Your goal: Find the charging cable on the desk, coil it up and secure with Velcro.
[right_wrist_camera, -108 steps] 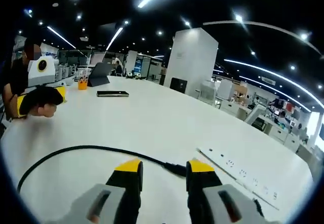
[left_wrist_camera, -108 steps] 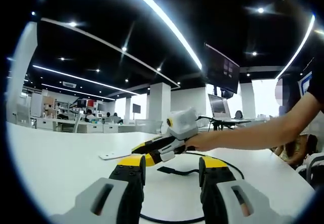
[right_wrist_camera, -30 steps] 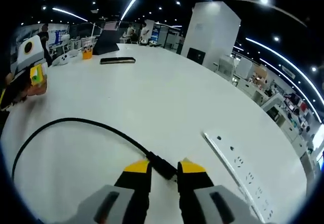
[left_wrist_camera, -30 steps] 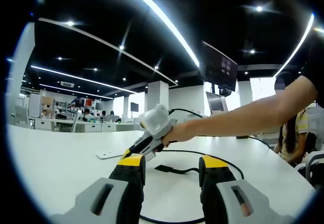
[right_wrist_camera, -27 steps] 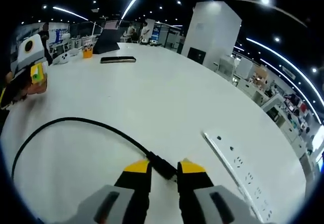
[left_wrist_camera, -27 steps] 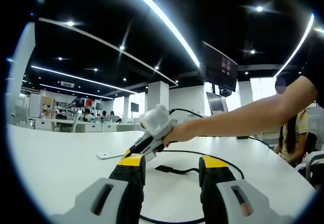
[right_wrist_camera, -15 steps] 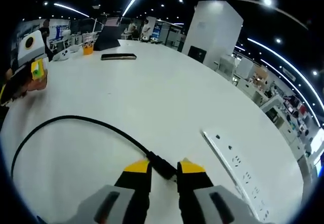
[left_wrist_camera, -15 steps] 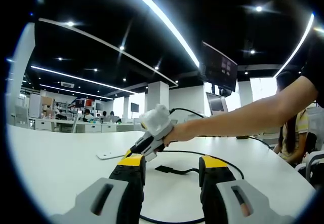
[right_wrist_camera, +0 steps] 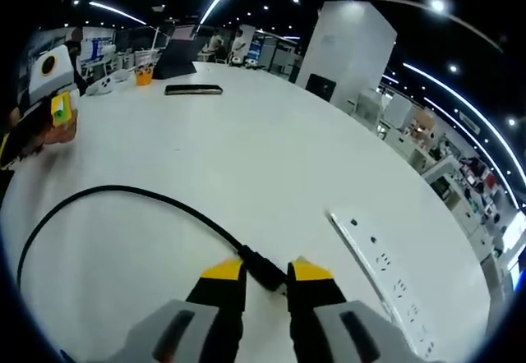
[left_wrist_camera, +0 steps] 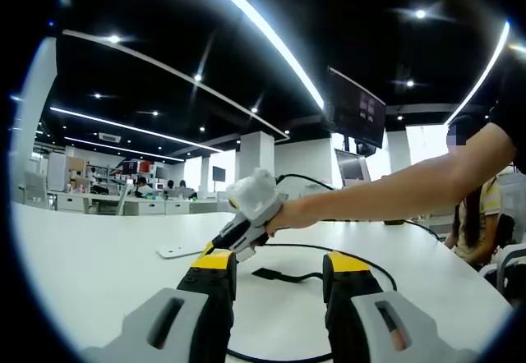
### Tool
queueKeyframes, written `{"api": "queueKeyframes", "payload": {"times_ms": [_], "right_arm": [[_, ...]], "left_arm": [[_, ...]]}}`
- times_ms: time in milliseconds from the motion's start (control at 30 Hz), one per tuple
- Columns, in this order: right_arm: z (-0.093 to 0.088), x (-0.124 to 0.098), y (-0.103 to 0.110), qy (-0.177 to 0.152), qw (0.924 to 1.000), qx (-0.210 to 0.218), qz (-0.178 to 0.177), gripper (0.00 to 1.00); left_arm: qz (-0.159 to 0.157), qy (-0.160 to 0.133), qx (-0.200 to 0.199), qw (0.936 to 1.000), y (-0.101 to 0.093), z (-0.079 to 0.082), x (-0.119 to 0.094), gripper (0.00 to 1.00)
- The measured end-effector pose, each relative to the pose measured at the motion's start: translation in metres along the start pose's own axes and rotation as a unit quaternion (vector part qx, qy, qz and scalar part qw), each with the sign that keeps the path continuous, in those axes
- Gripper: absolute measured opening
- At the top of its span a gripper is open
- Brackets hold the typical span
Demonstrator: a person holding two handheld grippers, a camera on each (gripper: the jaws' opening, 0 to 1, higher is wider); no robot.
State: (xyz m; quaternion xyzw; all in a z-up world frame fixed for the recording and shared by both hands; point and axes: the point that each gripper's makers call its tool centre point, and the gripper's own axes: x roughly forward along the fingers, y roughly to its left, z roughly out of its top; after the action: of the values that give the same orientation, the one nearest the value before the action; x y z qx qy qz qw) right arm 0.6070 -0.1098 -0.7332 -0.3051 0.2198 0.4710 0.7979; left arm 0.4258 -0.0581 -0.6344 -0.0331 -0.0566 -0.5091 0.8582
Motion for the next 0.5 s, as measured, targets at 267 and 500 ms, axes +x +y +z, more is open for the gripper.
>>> {"api": "queueKeyframes", "payload": {"times_ms": [267,500], "right_arm": [[-0.0015,-0.0027,0.0025,0.008,1.0,-0.003,0.003,0.17],[-0.0011,-0.0041,0.0049,0.011,0.9999,-0.008,0.007,0.17]], "left_arm": [[0.0,-0.001,0.0,1.0,-0.0015,0.0007,0.0,0.42],[0.001,0.0,0.001,1.0,-0.0022,0.0005,-0.0006,0.42]]}}
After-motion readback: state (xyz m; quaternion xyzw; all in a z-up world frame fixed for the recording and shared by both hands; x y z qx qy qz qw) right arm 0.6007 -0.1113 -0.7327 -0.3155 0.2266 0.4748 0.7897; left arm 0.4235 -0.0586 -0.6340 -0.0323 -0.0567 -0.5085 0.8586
